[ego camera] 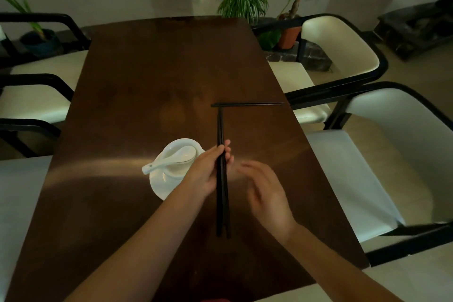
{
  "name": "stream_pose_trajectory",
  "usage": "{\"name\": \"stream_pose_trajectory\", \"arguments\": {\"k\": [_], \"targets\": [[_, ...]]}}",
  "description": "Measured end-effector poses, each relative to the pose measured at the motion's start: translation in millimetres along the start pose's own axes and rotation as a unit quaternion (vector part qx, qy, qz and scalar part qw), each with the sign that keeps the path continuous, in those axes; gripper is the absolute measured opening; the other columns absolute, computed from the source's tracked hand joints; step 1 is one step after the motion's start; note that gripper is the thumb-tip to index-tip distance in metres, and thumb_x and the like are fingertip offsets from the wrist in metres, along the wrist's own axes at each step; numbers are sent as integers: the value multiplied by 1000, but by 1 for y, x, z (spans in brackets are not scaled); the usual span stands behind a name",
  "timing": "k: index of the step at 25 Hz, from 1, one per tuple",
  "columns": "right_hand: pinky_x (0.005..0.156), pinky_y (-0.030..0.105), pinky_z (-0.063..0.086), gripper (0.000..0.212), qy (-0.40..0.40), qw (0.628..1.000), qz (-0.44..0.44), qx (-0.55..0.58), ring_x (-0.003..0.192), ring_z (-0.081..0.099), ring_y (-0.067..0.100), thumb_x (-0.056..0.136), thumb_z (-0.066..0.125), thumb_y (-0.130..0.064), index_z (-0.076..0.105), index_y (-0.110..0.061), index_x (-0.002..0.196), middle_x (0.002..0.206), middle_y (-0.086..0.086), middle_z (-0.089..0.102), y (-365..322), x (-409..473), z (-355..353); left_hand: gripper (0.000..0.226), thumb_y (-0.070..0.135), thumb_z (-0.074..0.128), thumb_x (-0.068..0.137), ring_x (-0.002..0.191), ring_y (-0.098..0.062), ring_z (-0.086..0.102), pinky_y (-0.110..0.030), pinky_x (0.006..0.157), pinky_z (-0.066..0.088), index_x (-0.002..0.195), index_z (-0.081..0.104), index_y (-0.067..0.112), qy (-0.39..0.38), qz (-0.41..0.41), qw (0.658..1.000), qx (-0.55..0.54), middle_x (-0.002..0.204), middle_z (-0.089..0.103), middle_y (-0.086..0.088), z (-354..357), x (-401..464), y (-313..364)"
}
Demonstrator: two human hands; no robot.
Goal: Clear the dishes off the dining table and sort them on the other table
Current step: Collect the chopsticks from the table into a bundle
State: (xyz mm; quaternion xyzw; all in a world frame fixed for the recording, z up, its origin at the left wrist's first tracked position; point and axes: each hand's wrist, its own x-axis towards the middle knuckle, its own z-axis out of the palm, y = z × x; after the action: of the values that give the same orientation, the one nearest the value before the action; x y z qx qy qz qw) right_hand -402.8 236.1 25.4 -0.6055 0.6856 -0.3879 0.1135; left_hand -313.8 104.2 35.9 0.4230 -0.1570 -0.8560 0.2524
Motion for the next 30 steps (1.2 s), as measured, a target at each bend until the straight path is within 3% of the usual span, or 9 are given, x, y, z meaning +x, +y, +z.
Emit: {"name": "stream_pose_trajectory", "arguments": {"k": [2, 4, 8, 12, 20, 23, 26, 28, 30], "targets": [[70, 19, 47, 20, -94, 949, 242, 179, 75, 60, -2, 94, 47, -18, 64, -27, 98, 93, 1, 68, -8, 9, 2, 16, 7, 49, 92, 49, -6, 57, -19, 52, 53, 96, 64, 6, 2, 57, 998, 7, 66, 60, -2, 1, 3, 8], [64, 18, 46, 14, -218, 891, 318, 240, 69, 60, 1, 94, 48, -31, 62, -30, 93, 91, 2, 69, -15, 17, 10, 17, 6, 47, 92, 51, -6, 55, -18, 54, 52, 99, 63, 7, 0, 112, 993, 23, 69, 55, -2, 6, 4, 12], [74, 20, 51, 4, -256, 895, 293, 218, 80, 63, 3, 92, 52, -27, 54, -28, 96, 82, -9, 63, -16, 33, 20, 21, 5, 42, 94, 54, -7, 53, -22, 56, 49, 102, 62, 10, 0, 159, 981, 114, 69, 53, 0, 14, 11, 12], [69, 19, 46, 15, -298, 890, 294, 182, 70, 58, 2, 94, 47, -23, 57, -15, 102, 73, -9, 61, 8, 55, 14, 25, 11, 35, 97, 70, -18, 61, -32, 66, 53, 104, 59, 5, -11, 65, 983, 172, 82, 61, -7, 14, 27, 25], [54, 10, 45, 12, -416, 818, 294, 270, 64, 63, -4, 89, 54, -34, 63, -27, 91, 73, -12, 70, 74, 122, 0, 22, 11, 38, 96, 78, -19, 62, -37, 73, 52, 97, 59, 7, 24, 12, 999, 39, 83, 61, -8, 14, 88, 41], [57, 13, 46, 16, -401, 850, 279, 197, 61, 59, -5, 91, 49, -36, 65, -33, 89, 84, -11, 68, 125, 163, 6, 23, 11, 36, 97, 79, -18, 58, -37, 75, 49, 99, 58, 7, 51, 1, 999, 6, 82, 57, -7, 12, 113, 52], [96, 29, 46, 34, -212, 944, 225, -114, 111, 56, 12, 89, 56, -28, 55, -22, 123, 122, 2, 60, 192, 227, 12, 22, 14, 38, 96, 80, -19, 57, -39, 76, 49, 103, 57, 7, 66, -7, 997, -26, 82, 57, -7, 10, 132, 63], [103, 38, 38, 52, -185, 938, 165, -242, 126, 42, 23, 87, 59, -28, 42, -19, 135, 135, 5, 49, 226, 259, 18, 22, 17, 40, 96, 80, -19, 57, -40, 78, 49, 103, 58, 6, 73, -3, 997, -29, 83, 58, -7, 10, 141, 67], [102, 41, 38, 54, -234, 920, 114, -293, 127, 40, 25, 88, 58, -29, 38, -19, 137, 137, 5, 47, 248, 278, 28, 23, 20, 41, 96, 81, -19, 57, -40, 79, 49, 103, 57, 6, 77, 1, 997, -26, 83, 58, -7, 10, 148, 69]]}}
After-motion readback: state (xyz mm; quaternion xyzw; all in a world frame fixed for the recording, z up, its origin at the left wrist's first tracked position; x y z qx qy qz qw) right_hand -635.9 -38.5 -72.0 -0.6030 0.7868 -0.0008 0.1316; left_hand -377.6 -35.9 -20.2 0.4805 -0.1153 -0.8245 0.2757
